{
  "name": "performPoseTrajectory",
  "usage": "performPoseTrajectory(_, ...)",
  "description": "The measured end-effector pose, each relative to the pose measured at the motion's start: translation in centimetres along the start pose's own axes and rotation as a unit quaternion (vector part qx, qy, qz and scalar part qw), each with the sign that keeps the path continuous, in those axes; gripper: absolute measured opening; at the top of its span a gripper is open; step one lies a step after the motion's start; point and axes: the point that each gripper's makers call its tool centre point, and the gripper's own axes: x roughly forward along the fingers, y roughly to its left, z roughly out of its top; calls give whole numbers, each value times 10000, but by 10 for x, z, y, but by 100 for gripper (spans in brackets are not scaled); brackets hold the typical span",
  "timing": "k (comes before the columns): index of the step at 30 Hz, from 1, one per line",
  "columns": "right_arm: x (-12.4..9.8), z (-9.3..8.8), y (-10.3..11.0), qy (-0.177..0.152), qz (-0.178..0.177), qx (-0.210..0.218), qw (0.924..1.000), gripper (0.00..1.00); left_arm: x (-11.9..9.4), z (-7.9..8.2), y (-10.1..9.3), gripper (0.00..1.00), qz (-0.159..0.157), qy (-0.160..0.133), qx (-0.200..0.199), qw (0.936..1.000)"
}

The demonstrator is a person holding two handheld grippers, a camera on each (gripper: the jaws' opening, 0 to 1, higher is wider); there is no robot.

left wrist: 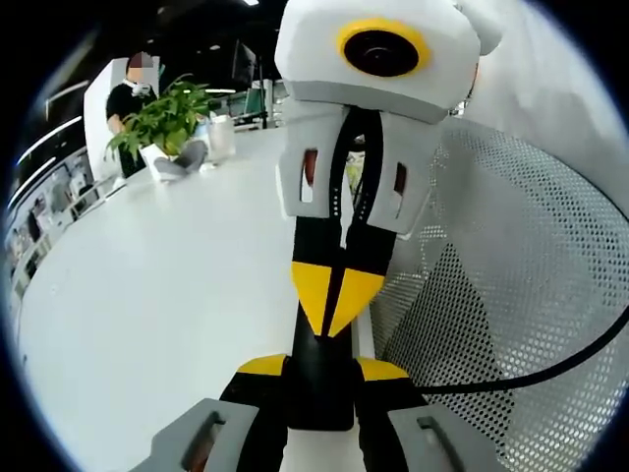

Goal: Press the specified remote control buttons in sequence, fully releasing each button before pressing the next.

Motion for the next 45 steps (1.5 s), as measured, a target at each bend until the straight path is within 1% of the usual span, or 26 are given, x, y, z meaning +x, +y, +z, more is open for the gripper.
performPoseTrajectory(2, 0, 0, -1, 0, -38, 22, 10000, 0, 0, 0, 0, 25, 0, -22, -6, 10000)
performPoseTrajectory(4, 0, 0, -2, -36, -80, 200, 9998, 0, 0, 0, 0, 25, 0, -16, -7, 10000)
performPoseTrajectory(6, 2, 2, -5, -49, -167, 256, 9995, 0, 0, 0, 0, 25, 22, -4, -23, 10000)
performPoseTrajectory(7, 3, 3, -9, 2, -302, 20, 9995, 0, 0, 0, 1, 25, 41, -6, -21, 10000)
performPoseTrajectory(8, 3, 3, -7, 123, -344, 42, 9993, 0, 0, 0, 2, 25, 56, 11, -49, 10000)
performPoseTrajectory(10, 3, 4, -6, 175, -352, 108, 9992, 0, 0, 0, 1, 25, 48, 1, -45, 10000)
performPoseTrajectory(11, 3, 3, -7, 141, -340, 158, 9992, 0, 0, 0, 2, 25, 47, -10, -44, 10000)
performPoseTrajectory(12, 2, 3, -7, 30, -300, 320, 9990, 0, 0, 0, 2, 25, 47, -10, -44, 10000)
performPoseTrajectory(13, 2, 3, -7, -151, -242, 500, 9983, 0, 0, 0, 2, 25, 47, -9, -37, 10000)
performPoseTrajectory(14, 1, 3, -7, -250, -202, 562, 9979, 0, 0, 0, 2, 25, 48, -13, -40, 10000)
performPoseTrajectory(17, -1, 2, -7, -585, -60, 496, 9970, 0, 0, 0, 2, 25, 100, -89, -101, 9999)
performPoseTrajectory(19, -1, 2, -7, -696, 18, 406, 9967, 0, -1, 0, 3, 25, 174, -155, -182, 9996)
performPoseTrajectory(21, -1, 3, -7, -769, 81, 455, 9960, 0, -1, 0, 3, 25, 226, -168, -220, 9994)
performPoseTrajectory(24, -2, 3, -6, -887, 114, 340, 9954, 0, -1, 0, 2, 25, 300, -221, -196, 9991)
performPoseTrajectory(25, -2, 3, -5, -970, 86, 218, 9950, 0, -1, 1, 3, 25, 323, -258, -293, 9987)
performPoseTrajectory(27, -2, 4, -5, -1079, -17, -16, 9942, 0, -1, 1, 3, 26, 343, -227, -288, 9987)
performPoseTrajectory(28, -2, 4, -4, -1144, -125, -116, 9933, 0, -1, 1, 3, 26, 350, -211, -295, 9987)
performPoseTrajectory(30, -2, 3, -2, -1125, -200, -237, 9932, 0, -1, 2, 3, 26, 355, -208, -286, 9987)
performPoseTrajectory(32, -3, 5, -3, -1045, -166, -329, 9938, 0, 0, 1, 3, 26, 343, -216, -281, 9988)
performPoseTrajectory(34, -3, 5, -4, -1080, -135, -258, 9937, 0, 0, 1, 3, 26, 350, -205, -285, 9988)
performPoseTrajectory(36, -4, 5, -4, -1200, -89, -113, 9927, 0, 0, 1, 3, 26, 345, -187, -295, 9988)
performPoseTrajectory(40, -4, 4, -4, -1302, -47, -16, 9915, 0, 0, 1, 2, 26, 351, -156, -301, 9988)
performPoseTrajectory(42, -4, 4, -4, -1442, -7, 200, 9893, 0, 0, 1, 2, 26, 340, -150, -298, 9989)
performPoseTrajectory(43, -4, 4, -4, -1492, 37, 435, 9878, 0, 0, 1, 2, 26, 342, -161, -302, 9988)
performPoseTrajectory(45, -4, 4, -6, -1476, 58, 397, 9882, 0, 0, 1, 2, 26, 361, -157, -305, 9988)
